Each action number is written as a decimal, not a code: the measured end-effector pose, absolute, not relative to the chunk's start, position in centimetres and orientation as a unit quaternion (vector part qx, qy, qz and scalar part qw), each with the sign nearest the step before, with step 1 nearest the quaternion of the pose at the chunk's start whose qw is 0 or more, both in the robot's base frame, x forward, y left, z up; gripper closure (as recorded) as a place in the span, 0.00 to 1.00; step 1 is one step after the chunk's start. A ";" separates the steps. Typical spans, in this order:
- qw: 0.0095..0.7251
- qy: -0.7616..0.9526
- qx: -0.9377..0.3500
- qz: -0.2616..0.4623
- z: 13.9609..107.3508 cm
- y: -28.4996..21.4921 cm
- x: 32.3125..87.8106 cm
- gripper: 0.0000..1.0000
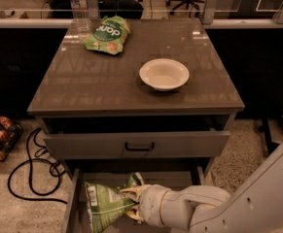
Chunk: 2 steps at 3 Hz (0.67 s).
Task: Pick green jalapeno chip bag from middle drawer and place on counter
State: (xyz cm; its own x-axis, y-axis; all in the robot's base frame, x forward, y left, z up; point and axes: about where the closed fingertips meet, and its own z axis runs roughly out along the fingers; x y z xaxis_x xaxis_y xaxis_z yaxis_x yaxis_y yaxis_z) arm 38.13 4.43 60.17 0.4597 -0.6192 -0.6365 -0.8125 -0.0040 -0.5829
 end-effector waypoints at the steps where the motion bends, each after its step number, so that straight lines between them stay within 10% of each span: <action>1: 0.527 0.519 -0.667 0.089 63.5 3.2 39.6 1.00; 2: 0.556 0.515 -0.647 0.080 65.6 1.8 40.6 1.00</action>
Offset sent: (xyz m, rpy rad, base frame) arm 0.0457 -0.0521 0.0822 0.1925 -0.1263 -0.1248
